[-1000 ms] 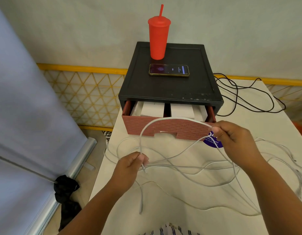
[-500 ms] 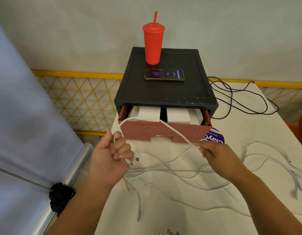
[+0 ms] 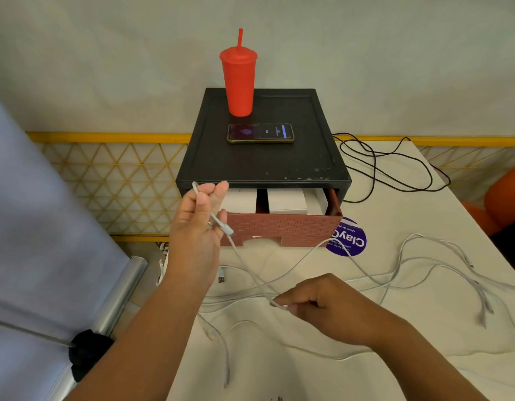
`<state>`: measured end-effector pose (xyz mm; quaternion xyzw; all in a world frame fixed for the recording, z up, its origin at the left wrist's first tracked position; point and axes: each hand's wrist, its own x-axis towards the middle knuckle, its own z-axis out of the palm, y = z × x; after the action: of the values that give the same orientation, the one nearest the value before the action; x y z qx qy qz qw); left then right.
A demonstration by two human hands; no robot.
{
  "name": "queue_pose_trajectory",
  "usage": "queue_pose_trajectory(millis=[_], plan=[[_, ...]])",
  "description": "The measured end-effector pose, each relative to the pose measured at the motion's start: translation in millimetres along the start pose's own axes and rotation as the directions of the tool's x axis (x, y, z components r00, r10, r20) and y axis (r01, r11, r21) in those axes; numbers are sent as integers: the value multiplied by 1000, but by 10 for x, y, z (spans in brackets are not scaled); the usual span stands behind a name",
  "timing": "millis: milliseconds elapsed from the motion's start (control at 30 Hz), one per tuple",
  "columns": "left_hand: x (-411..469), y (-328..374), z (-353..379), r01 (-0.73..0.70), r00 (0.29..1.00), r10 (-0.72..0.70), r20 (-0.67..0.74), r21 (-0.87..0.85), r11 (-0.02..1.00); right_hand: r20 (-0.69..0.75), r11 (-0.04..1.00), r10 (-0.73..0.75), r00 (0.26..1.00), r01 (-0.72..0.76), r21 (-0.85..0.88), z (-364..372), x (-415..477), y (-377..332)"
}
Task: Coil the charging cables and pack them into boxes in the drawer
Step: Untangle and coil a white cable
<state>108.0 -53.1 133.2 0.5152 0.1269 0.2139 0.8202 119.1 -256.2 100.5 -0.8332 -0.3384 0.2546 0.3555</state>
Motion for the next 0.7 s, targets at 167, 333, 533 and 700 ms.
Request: queue_pose_trajectory(millis=[167,333,533,700], plan=[[19,-125,-31,-252,968,232,96,391,885,63,995,46,997,-51,81,-99,-85,-50],[-20,-348,-222,-612,791,240,563,738,284,-4,998,59,998,-59,7,-318,-123,-173],[-59,-367,-348,-529,809,-93,581,787,316,-226,980,147,963,-173,-102,-955,-355,-80],[-1,-274,-333,-372,845,-174,506,789,489,-474,953,194,859,-279,-114,-1423,-578,264]])
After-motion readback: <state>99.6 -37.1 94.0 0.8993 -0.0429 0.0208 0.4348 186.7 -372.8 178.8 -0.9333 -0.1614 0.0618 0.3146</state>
